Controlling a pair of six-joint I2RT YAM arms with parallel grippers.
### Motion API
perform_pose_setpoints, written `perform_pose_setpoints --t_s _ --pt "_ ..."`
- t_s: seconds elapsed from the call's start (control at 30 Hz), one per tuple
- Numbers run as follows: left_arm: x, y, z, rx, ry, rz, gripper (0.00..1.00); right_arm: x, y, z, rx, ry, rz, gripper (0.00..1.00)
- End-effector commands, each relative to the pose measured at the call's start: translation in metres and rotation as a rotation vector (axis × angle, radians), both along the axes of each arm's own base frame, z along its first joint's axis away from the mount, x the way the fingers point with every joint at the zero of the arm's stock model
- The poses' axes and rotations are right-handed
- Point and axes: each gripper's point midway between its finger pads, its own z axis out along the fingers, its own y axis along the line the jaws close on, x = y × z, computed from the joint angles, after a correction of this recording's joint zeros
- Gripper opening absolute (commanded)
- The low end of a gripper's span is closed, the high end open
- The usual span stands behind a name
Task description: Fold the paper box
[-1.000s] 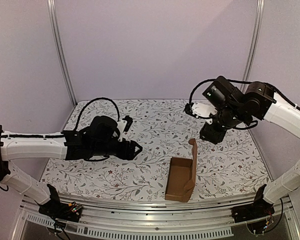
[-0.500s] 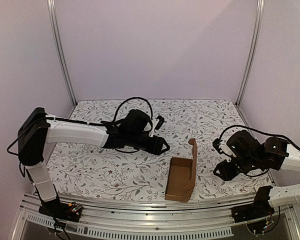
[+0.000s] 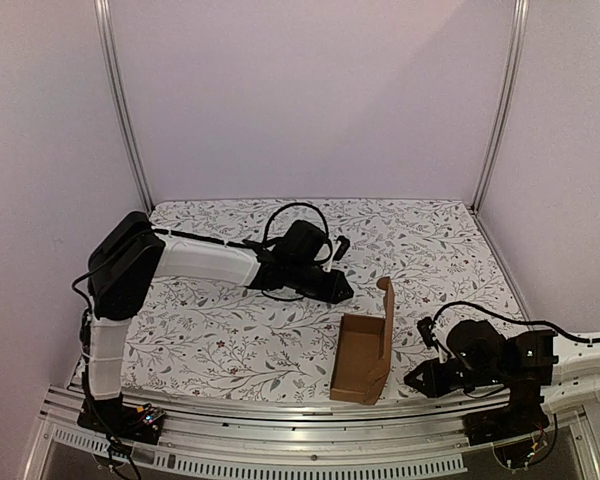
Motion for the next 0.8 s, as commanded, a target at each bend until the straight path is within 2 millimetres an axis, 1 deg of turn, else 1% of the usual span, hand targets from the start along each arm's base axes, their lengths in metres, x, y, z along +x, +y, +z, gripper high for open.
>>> perform_pose_setpoints --t_s 0.0,0.1,0.13,0.23,0.37,0.57,0.63,0.67,0.77 --pt "0.009 -0.011 -0.010 -0.014 0.044 -0.026 0.11 -0.007 0.033 0.008 0.118 0.035 0.016 0.10" --pt "0.009 -0.015 -0.020 -0.014 0.067 -0.040 0.01 -0.016 0.046 0.003 0.128 0.059 0.053 0.01" --pt "0.009 -0.016 -0.022 -0.013 0.073 -0.046 0.00 -0.019 0.049 0.001 0.129 0.064 0.063 0.00" --pt "0.006 -0.019 -0.030 -0.012 0.091 -0.060 0.00 -0.028 0.058 -0.006 0.114 0.082 0.095 0.00" --pt "0.004 -0.018 -0.037 -0.006 0.107 -0.069 0.00 -0.040 0.059 -0.014 0.089 0.112 0.119 0.00" --pt "0.000 -0.015 -0.041 -0.009 0.117 -0.073 0.00 -0.051 0.061 -0.014 0.107 0.141 0.129 0.00" --pt "-0.002 -0.014 -0.043 -0.012 0.125 -0.076 0.00 -0.059 0.063 -0.014 0.126 0.177 0.152 0.00" --pt "-0.003 -0.014 -0.043 -0.016 0.128 -0.077 0.00 -0.059 0.068 -0.010 0.154 0.180 0.152 0.00" --pt "-0.006 -0.012 -0.045 -0.017 0.134 -0.078 0.00 -0.058 0.070 -0.009 0.164 0.183 0.141 0.00"
